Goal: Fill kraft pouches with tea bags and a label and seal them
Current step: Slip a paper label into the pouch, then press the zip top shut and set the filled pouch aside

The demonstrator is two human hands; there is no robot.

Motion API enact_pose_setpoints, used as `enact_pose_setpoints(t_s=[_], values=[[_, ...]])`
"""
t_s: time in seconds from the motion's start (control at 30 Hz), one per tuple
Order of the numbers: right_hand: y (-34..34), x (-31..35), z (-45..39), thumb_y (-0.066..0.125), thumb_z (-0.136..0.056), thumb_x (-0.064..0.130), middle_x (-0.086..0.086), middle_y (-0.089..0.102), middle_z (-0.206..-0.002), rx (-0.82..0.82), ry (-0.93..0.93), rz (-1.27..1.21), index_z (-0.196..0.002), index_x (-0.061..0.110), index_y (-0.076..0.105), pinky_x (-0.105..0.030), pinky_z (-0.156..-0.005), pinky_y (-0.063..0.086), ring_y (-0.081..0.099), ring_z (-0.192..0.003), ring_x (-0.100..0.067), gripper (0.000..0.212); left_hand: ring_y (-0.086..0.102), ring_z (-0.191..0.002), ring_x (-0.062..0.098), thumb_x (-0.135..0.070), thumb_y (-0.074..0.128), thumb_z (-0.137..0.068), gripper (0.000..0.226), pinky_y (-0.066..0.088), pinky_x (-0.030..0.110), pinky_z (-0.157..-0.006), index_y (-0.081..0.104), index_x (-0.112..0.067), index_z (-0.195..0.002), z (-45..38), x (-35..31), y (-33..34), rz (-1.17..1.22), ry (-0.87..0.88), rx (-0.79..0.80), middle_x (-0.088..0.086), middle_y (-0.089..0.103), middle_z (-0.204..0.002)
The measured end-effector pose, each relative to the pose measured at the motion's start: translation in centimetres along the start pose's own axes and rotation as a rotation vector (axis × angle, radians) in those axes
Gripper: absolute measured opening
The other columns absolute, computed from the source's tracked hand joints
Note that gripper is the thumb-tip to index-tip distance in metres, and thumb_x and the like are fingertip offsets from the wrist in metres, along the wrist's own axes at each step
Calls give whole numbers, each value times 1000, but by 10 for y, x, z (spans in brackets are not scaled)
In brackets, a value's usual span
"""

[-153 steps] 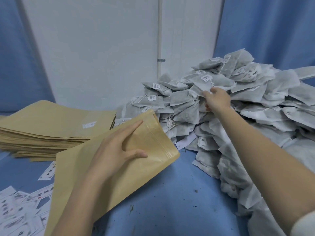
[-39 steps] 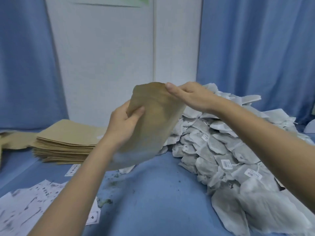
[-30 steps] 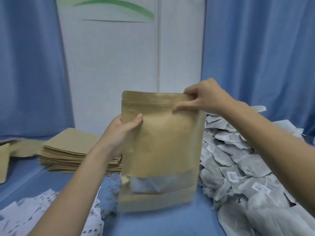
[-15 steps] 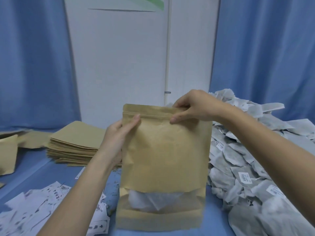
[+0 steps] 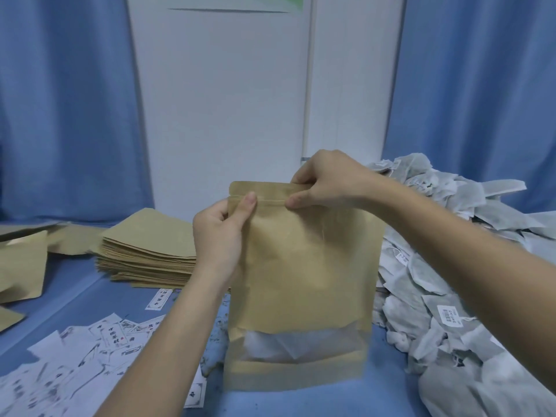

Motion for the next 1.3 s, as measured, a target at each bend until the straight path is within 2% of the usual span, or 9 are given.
enact_pose_setpoints(t_s=[0.1, 0.23, 0.33, 0.6, 0.7, 0.9, 1.13, 1.23, 1.3], values=[[3, 8, -4, 73, -74, 40, 5, 65, -65, 9, -18, -77, -76, 22, 74, -12, -48, 37, 53, -60, -3, 18, 39, -62, 14, -25, 68, -85, 37, 32, 31, -61, 61, -16, -51, 0, 4, 0, -67, 36, -51, -3, 46, -55], [11, 21, -9, 68, -80, 36, 4, 53, -55, -19, -65, 40, -69, 16, 65, -21, -48, 34, 46, -54, -7, 23, 27, -55, 11, -46, 66, -80, 53, 22, 31, -55, 45, -5, -54, 3, 7, -3, -238, 141, -67, -11, 30, -48], [16, 23, -8, 64, -83, 35, 8, 45, -49, -8, -88, 78, -57, 23, 54, -15, -44, 29, 43, -49, -4, 30, 27, -49, 7, -46, 64, -84, 46, 23, 28, -49, 48, -18, -51, 2, 9, -4, -294, 160, -52, -11, 32, -42], [14, 13, -7, 73, -73, 46, 10, 56, -53, -86, -87, 17, -65, 25, 63, -24, -55, 37, 50, -59, -5, 24, 28, -52, 6, -42, 53, -93, 50, 25, 26, -52, 47, -3, -62, 1, 9, 0, -394, 160, -47, -7, 36, -53], [5, -6, -2, 74, -68, 52, 6, 64, -62, -97, -54, 40, -76, 19, 73, -26, -59, 41, 56, -67, -10, 34, 25, -49, 7, -37, 54, -93, 51, 20, 24, -49, 31, -16, -54, 2, 3, -6, -406, 242, -72, -9, 30, -46], [3, -13, 3, 74, -72, 45, -9, 62, -68, -91, -124, 17, -79, 13, 72, -5, -57, 31, 46, -65, -11, 33, 19, -52, 6, -33, 56, -94, 51, 16, 25, -50, 24, -20, -56, -1, 10, -7, -262, 186, -80, -12, 21, -47], [-6, -23, 7, 75, -70, 44, 4, 43, -53, -54, -126, 62, -74, 12, 70, -20, -49, 26, 35, -55, -7, 33, 18, -53, 5, -34, 58, -93, 51, 15, 24, -49, 24, -21, -57, -4, 17, -11, -247, 195, -84, -14, 20, -48], [-8, -33, 12, 75, -72, 43, 3, 26, -51, -3, -115, 98, -50, 23, 48, -23, -46, 21, 26, -51, -9, 40, 18, -55, 7, -35, 58, -92, 49, 14, 27, -52, 26, -20, -58, -6, 21, -17, -226, 180, -67, -14, 19, -51], [-11, -36, 14, 75, -72, 43, 3, 24, -51, -13, -108, 108, -53, 11, 44, -23, -46, 20, 25, -51, -10, 48, 18, -53, 5, -34, 59, -92, 51, 15, 25, -50, 28, -16, -56, -6, 19, -16, -239, 195, -71, -15, 19, -52]])
Point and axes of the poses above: each hand's wrist, its own z-axis away from the middle knuckle, its own y-axis out of the palm, x = y × z, the point moved 5 cm from there along -z, towards the middle knuckle
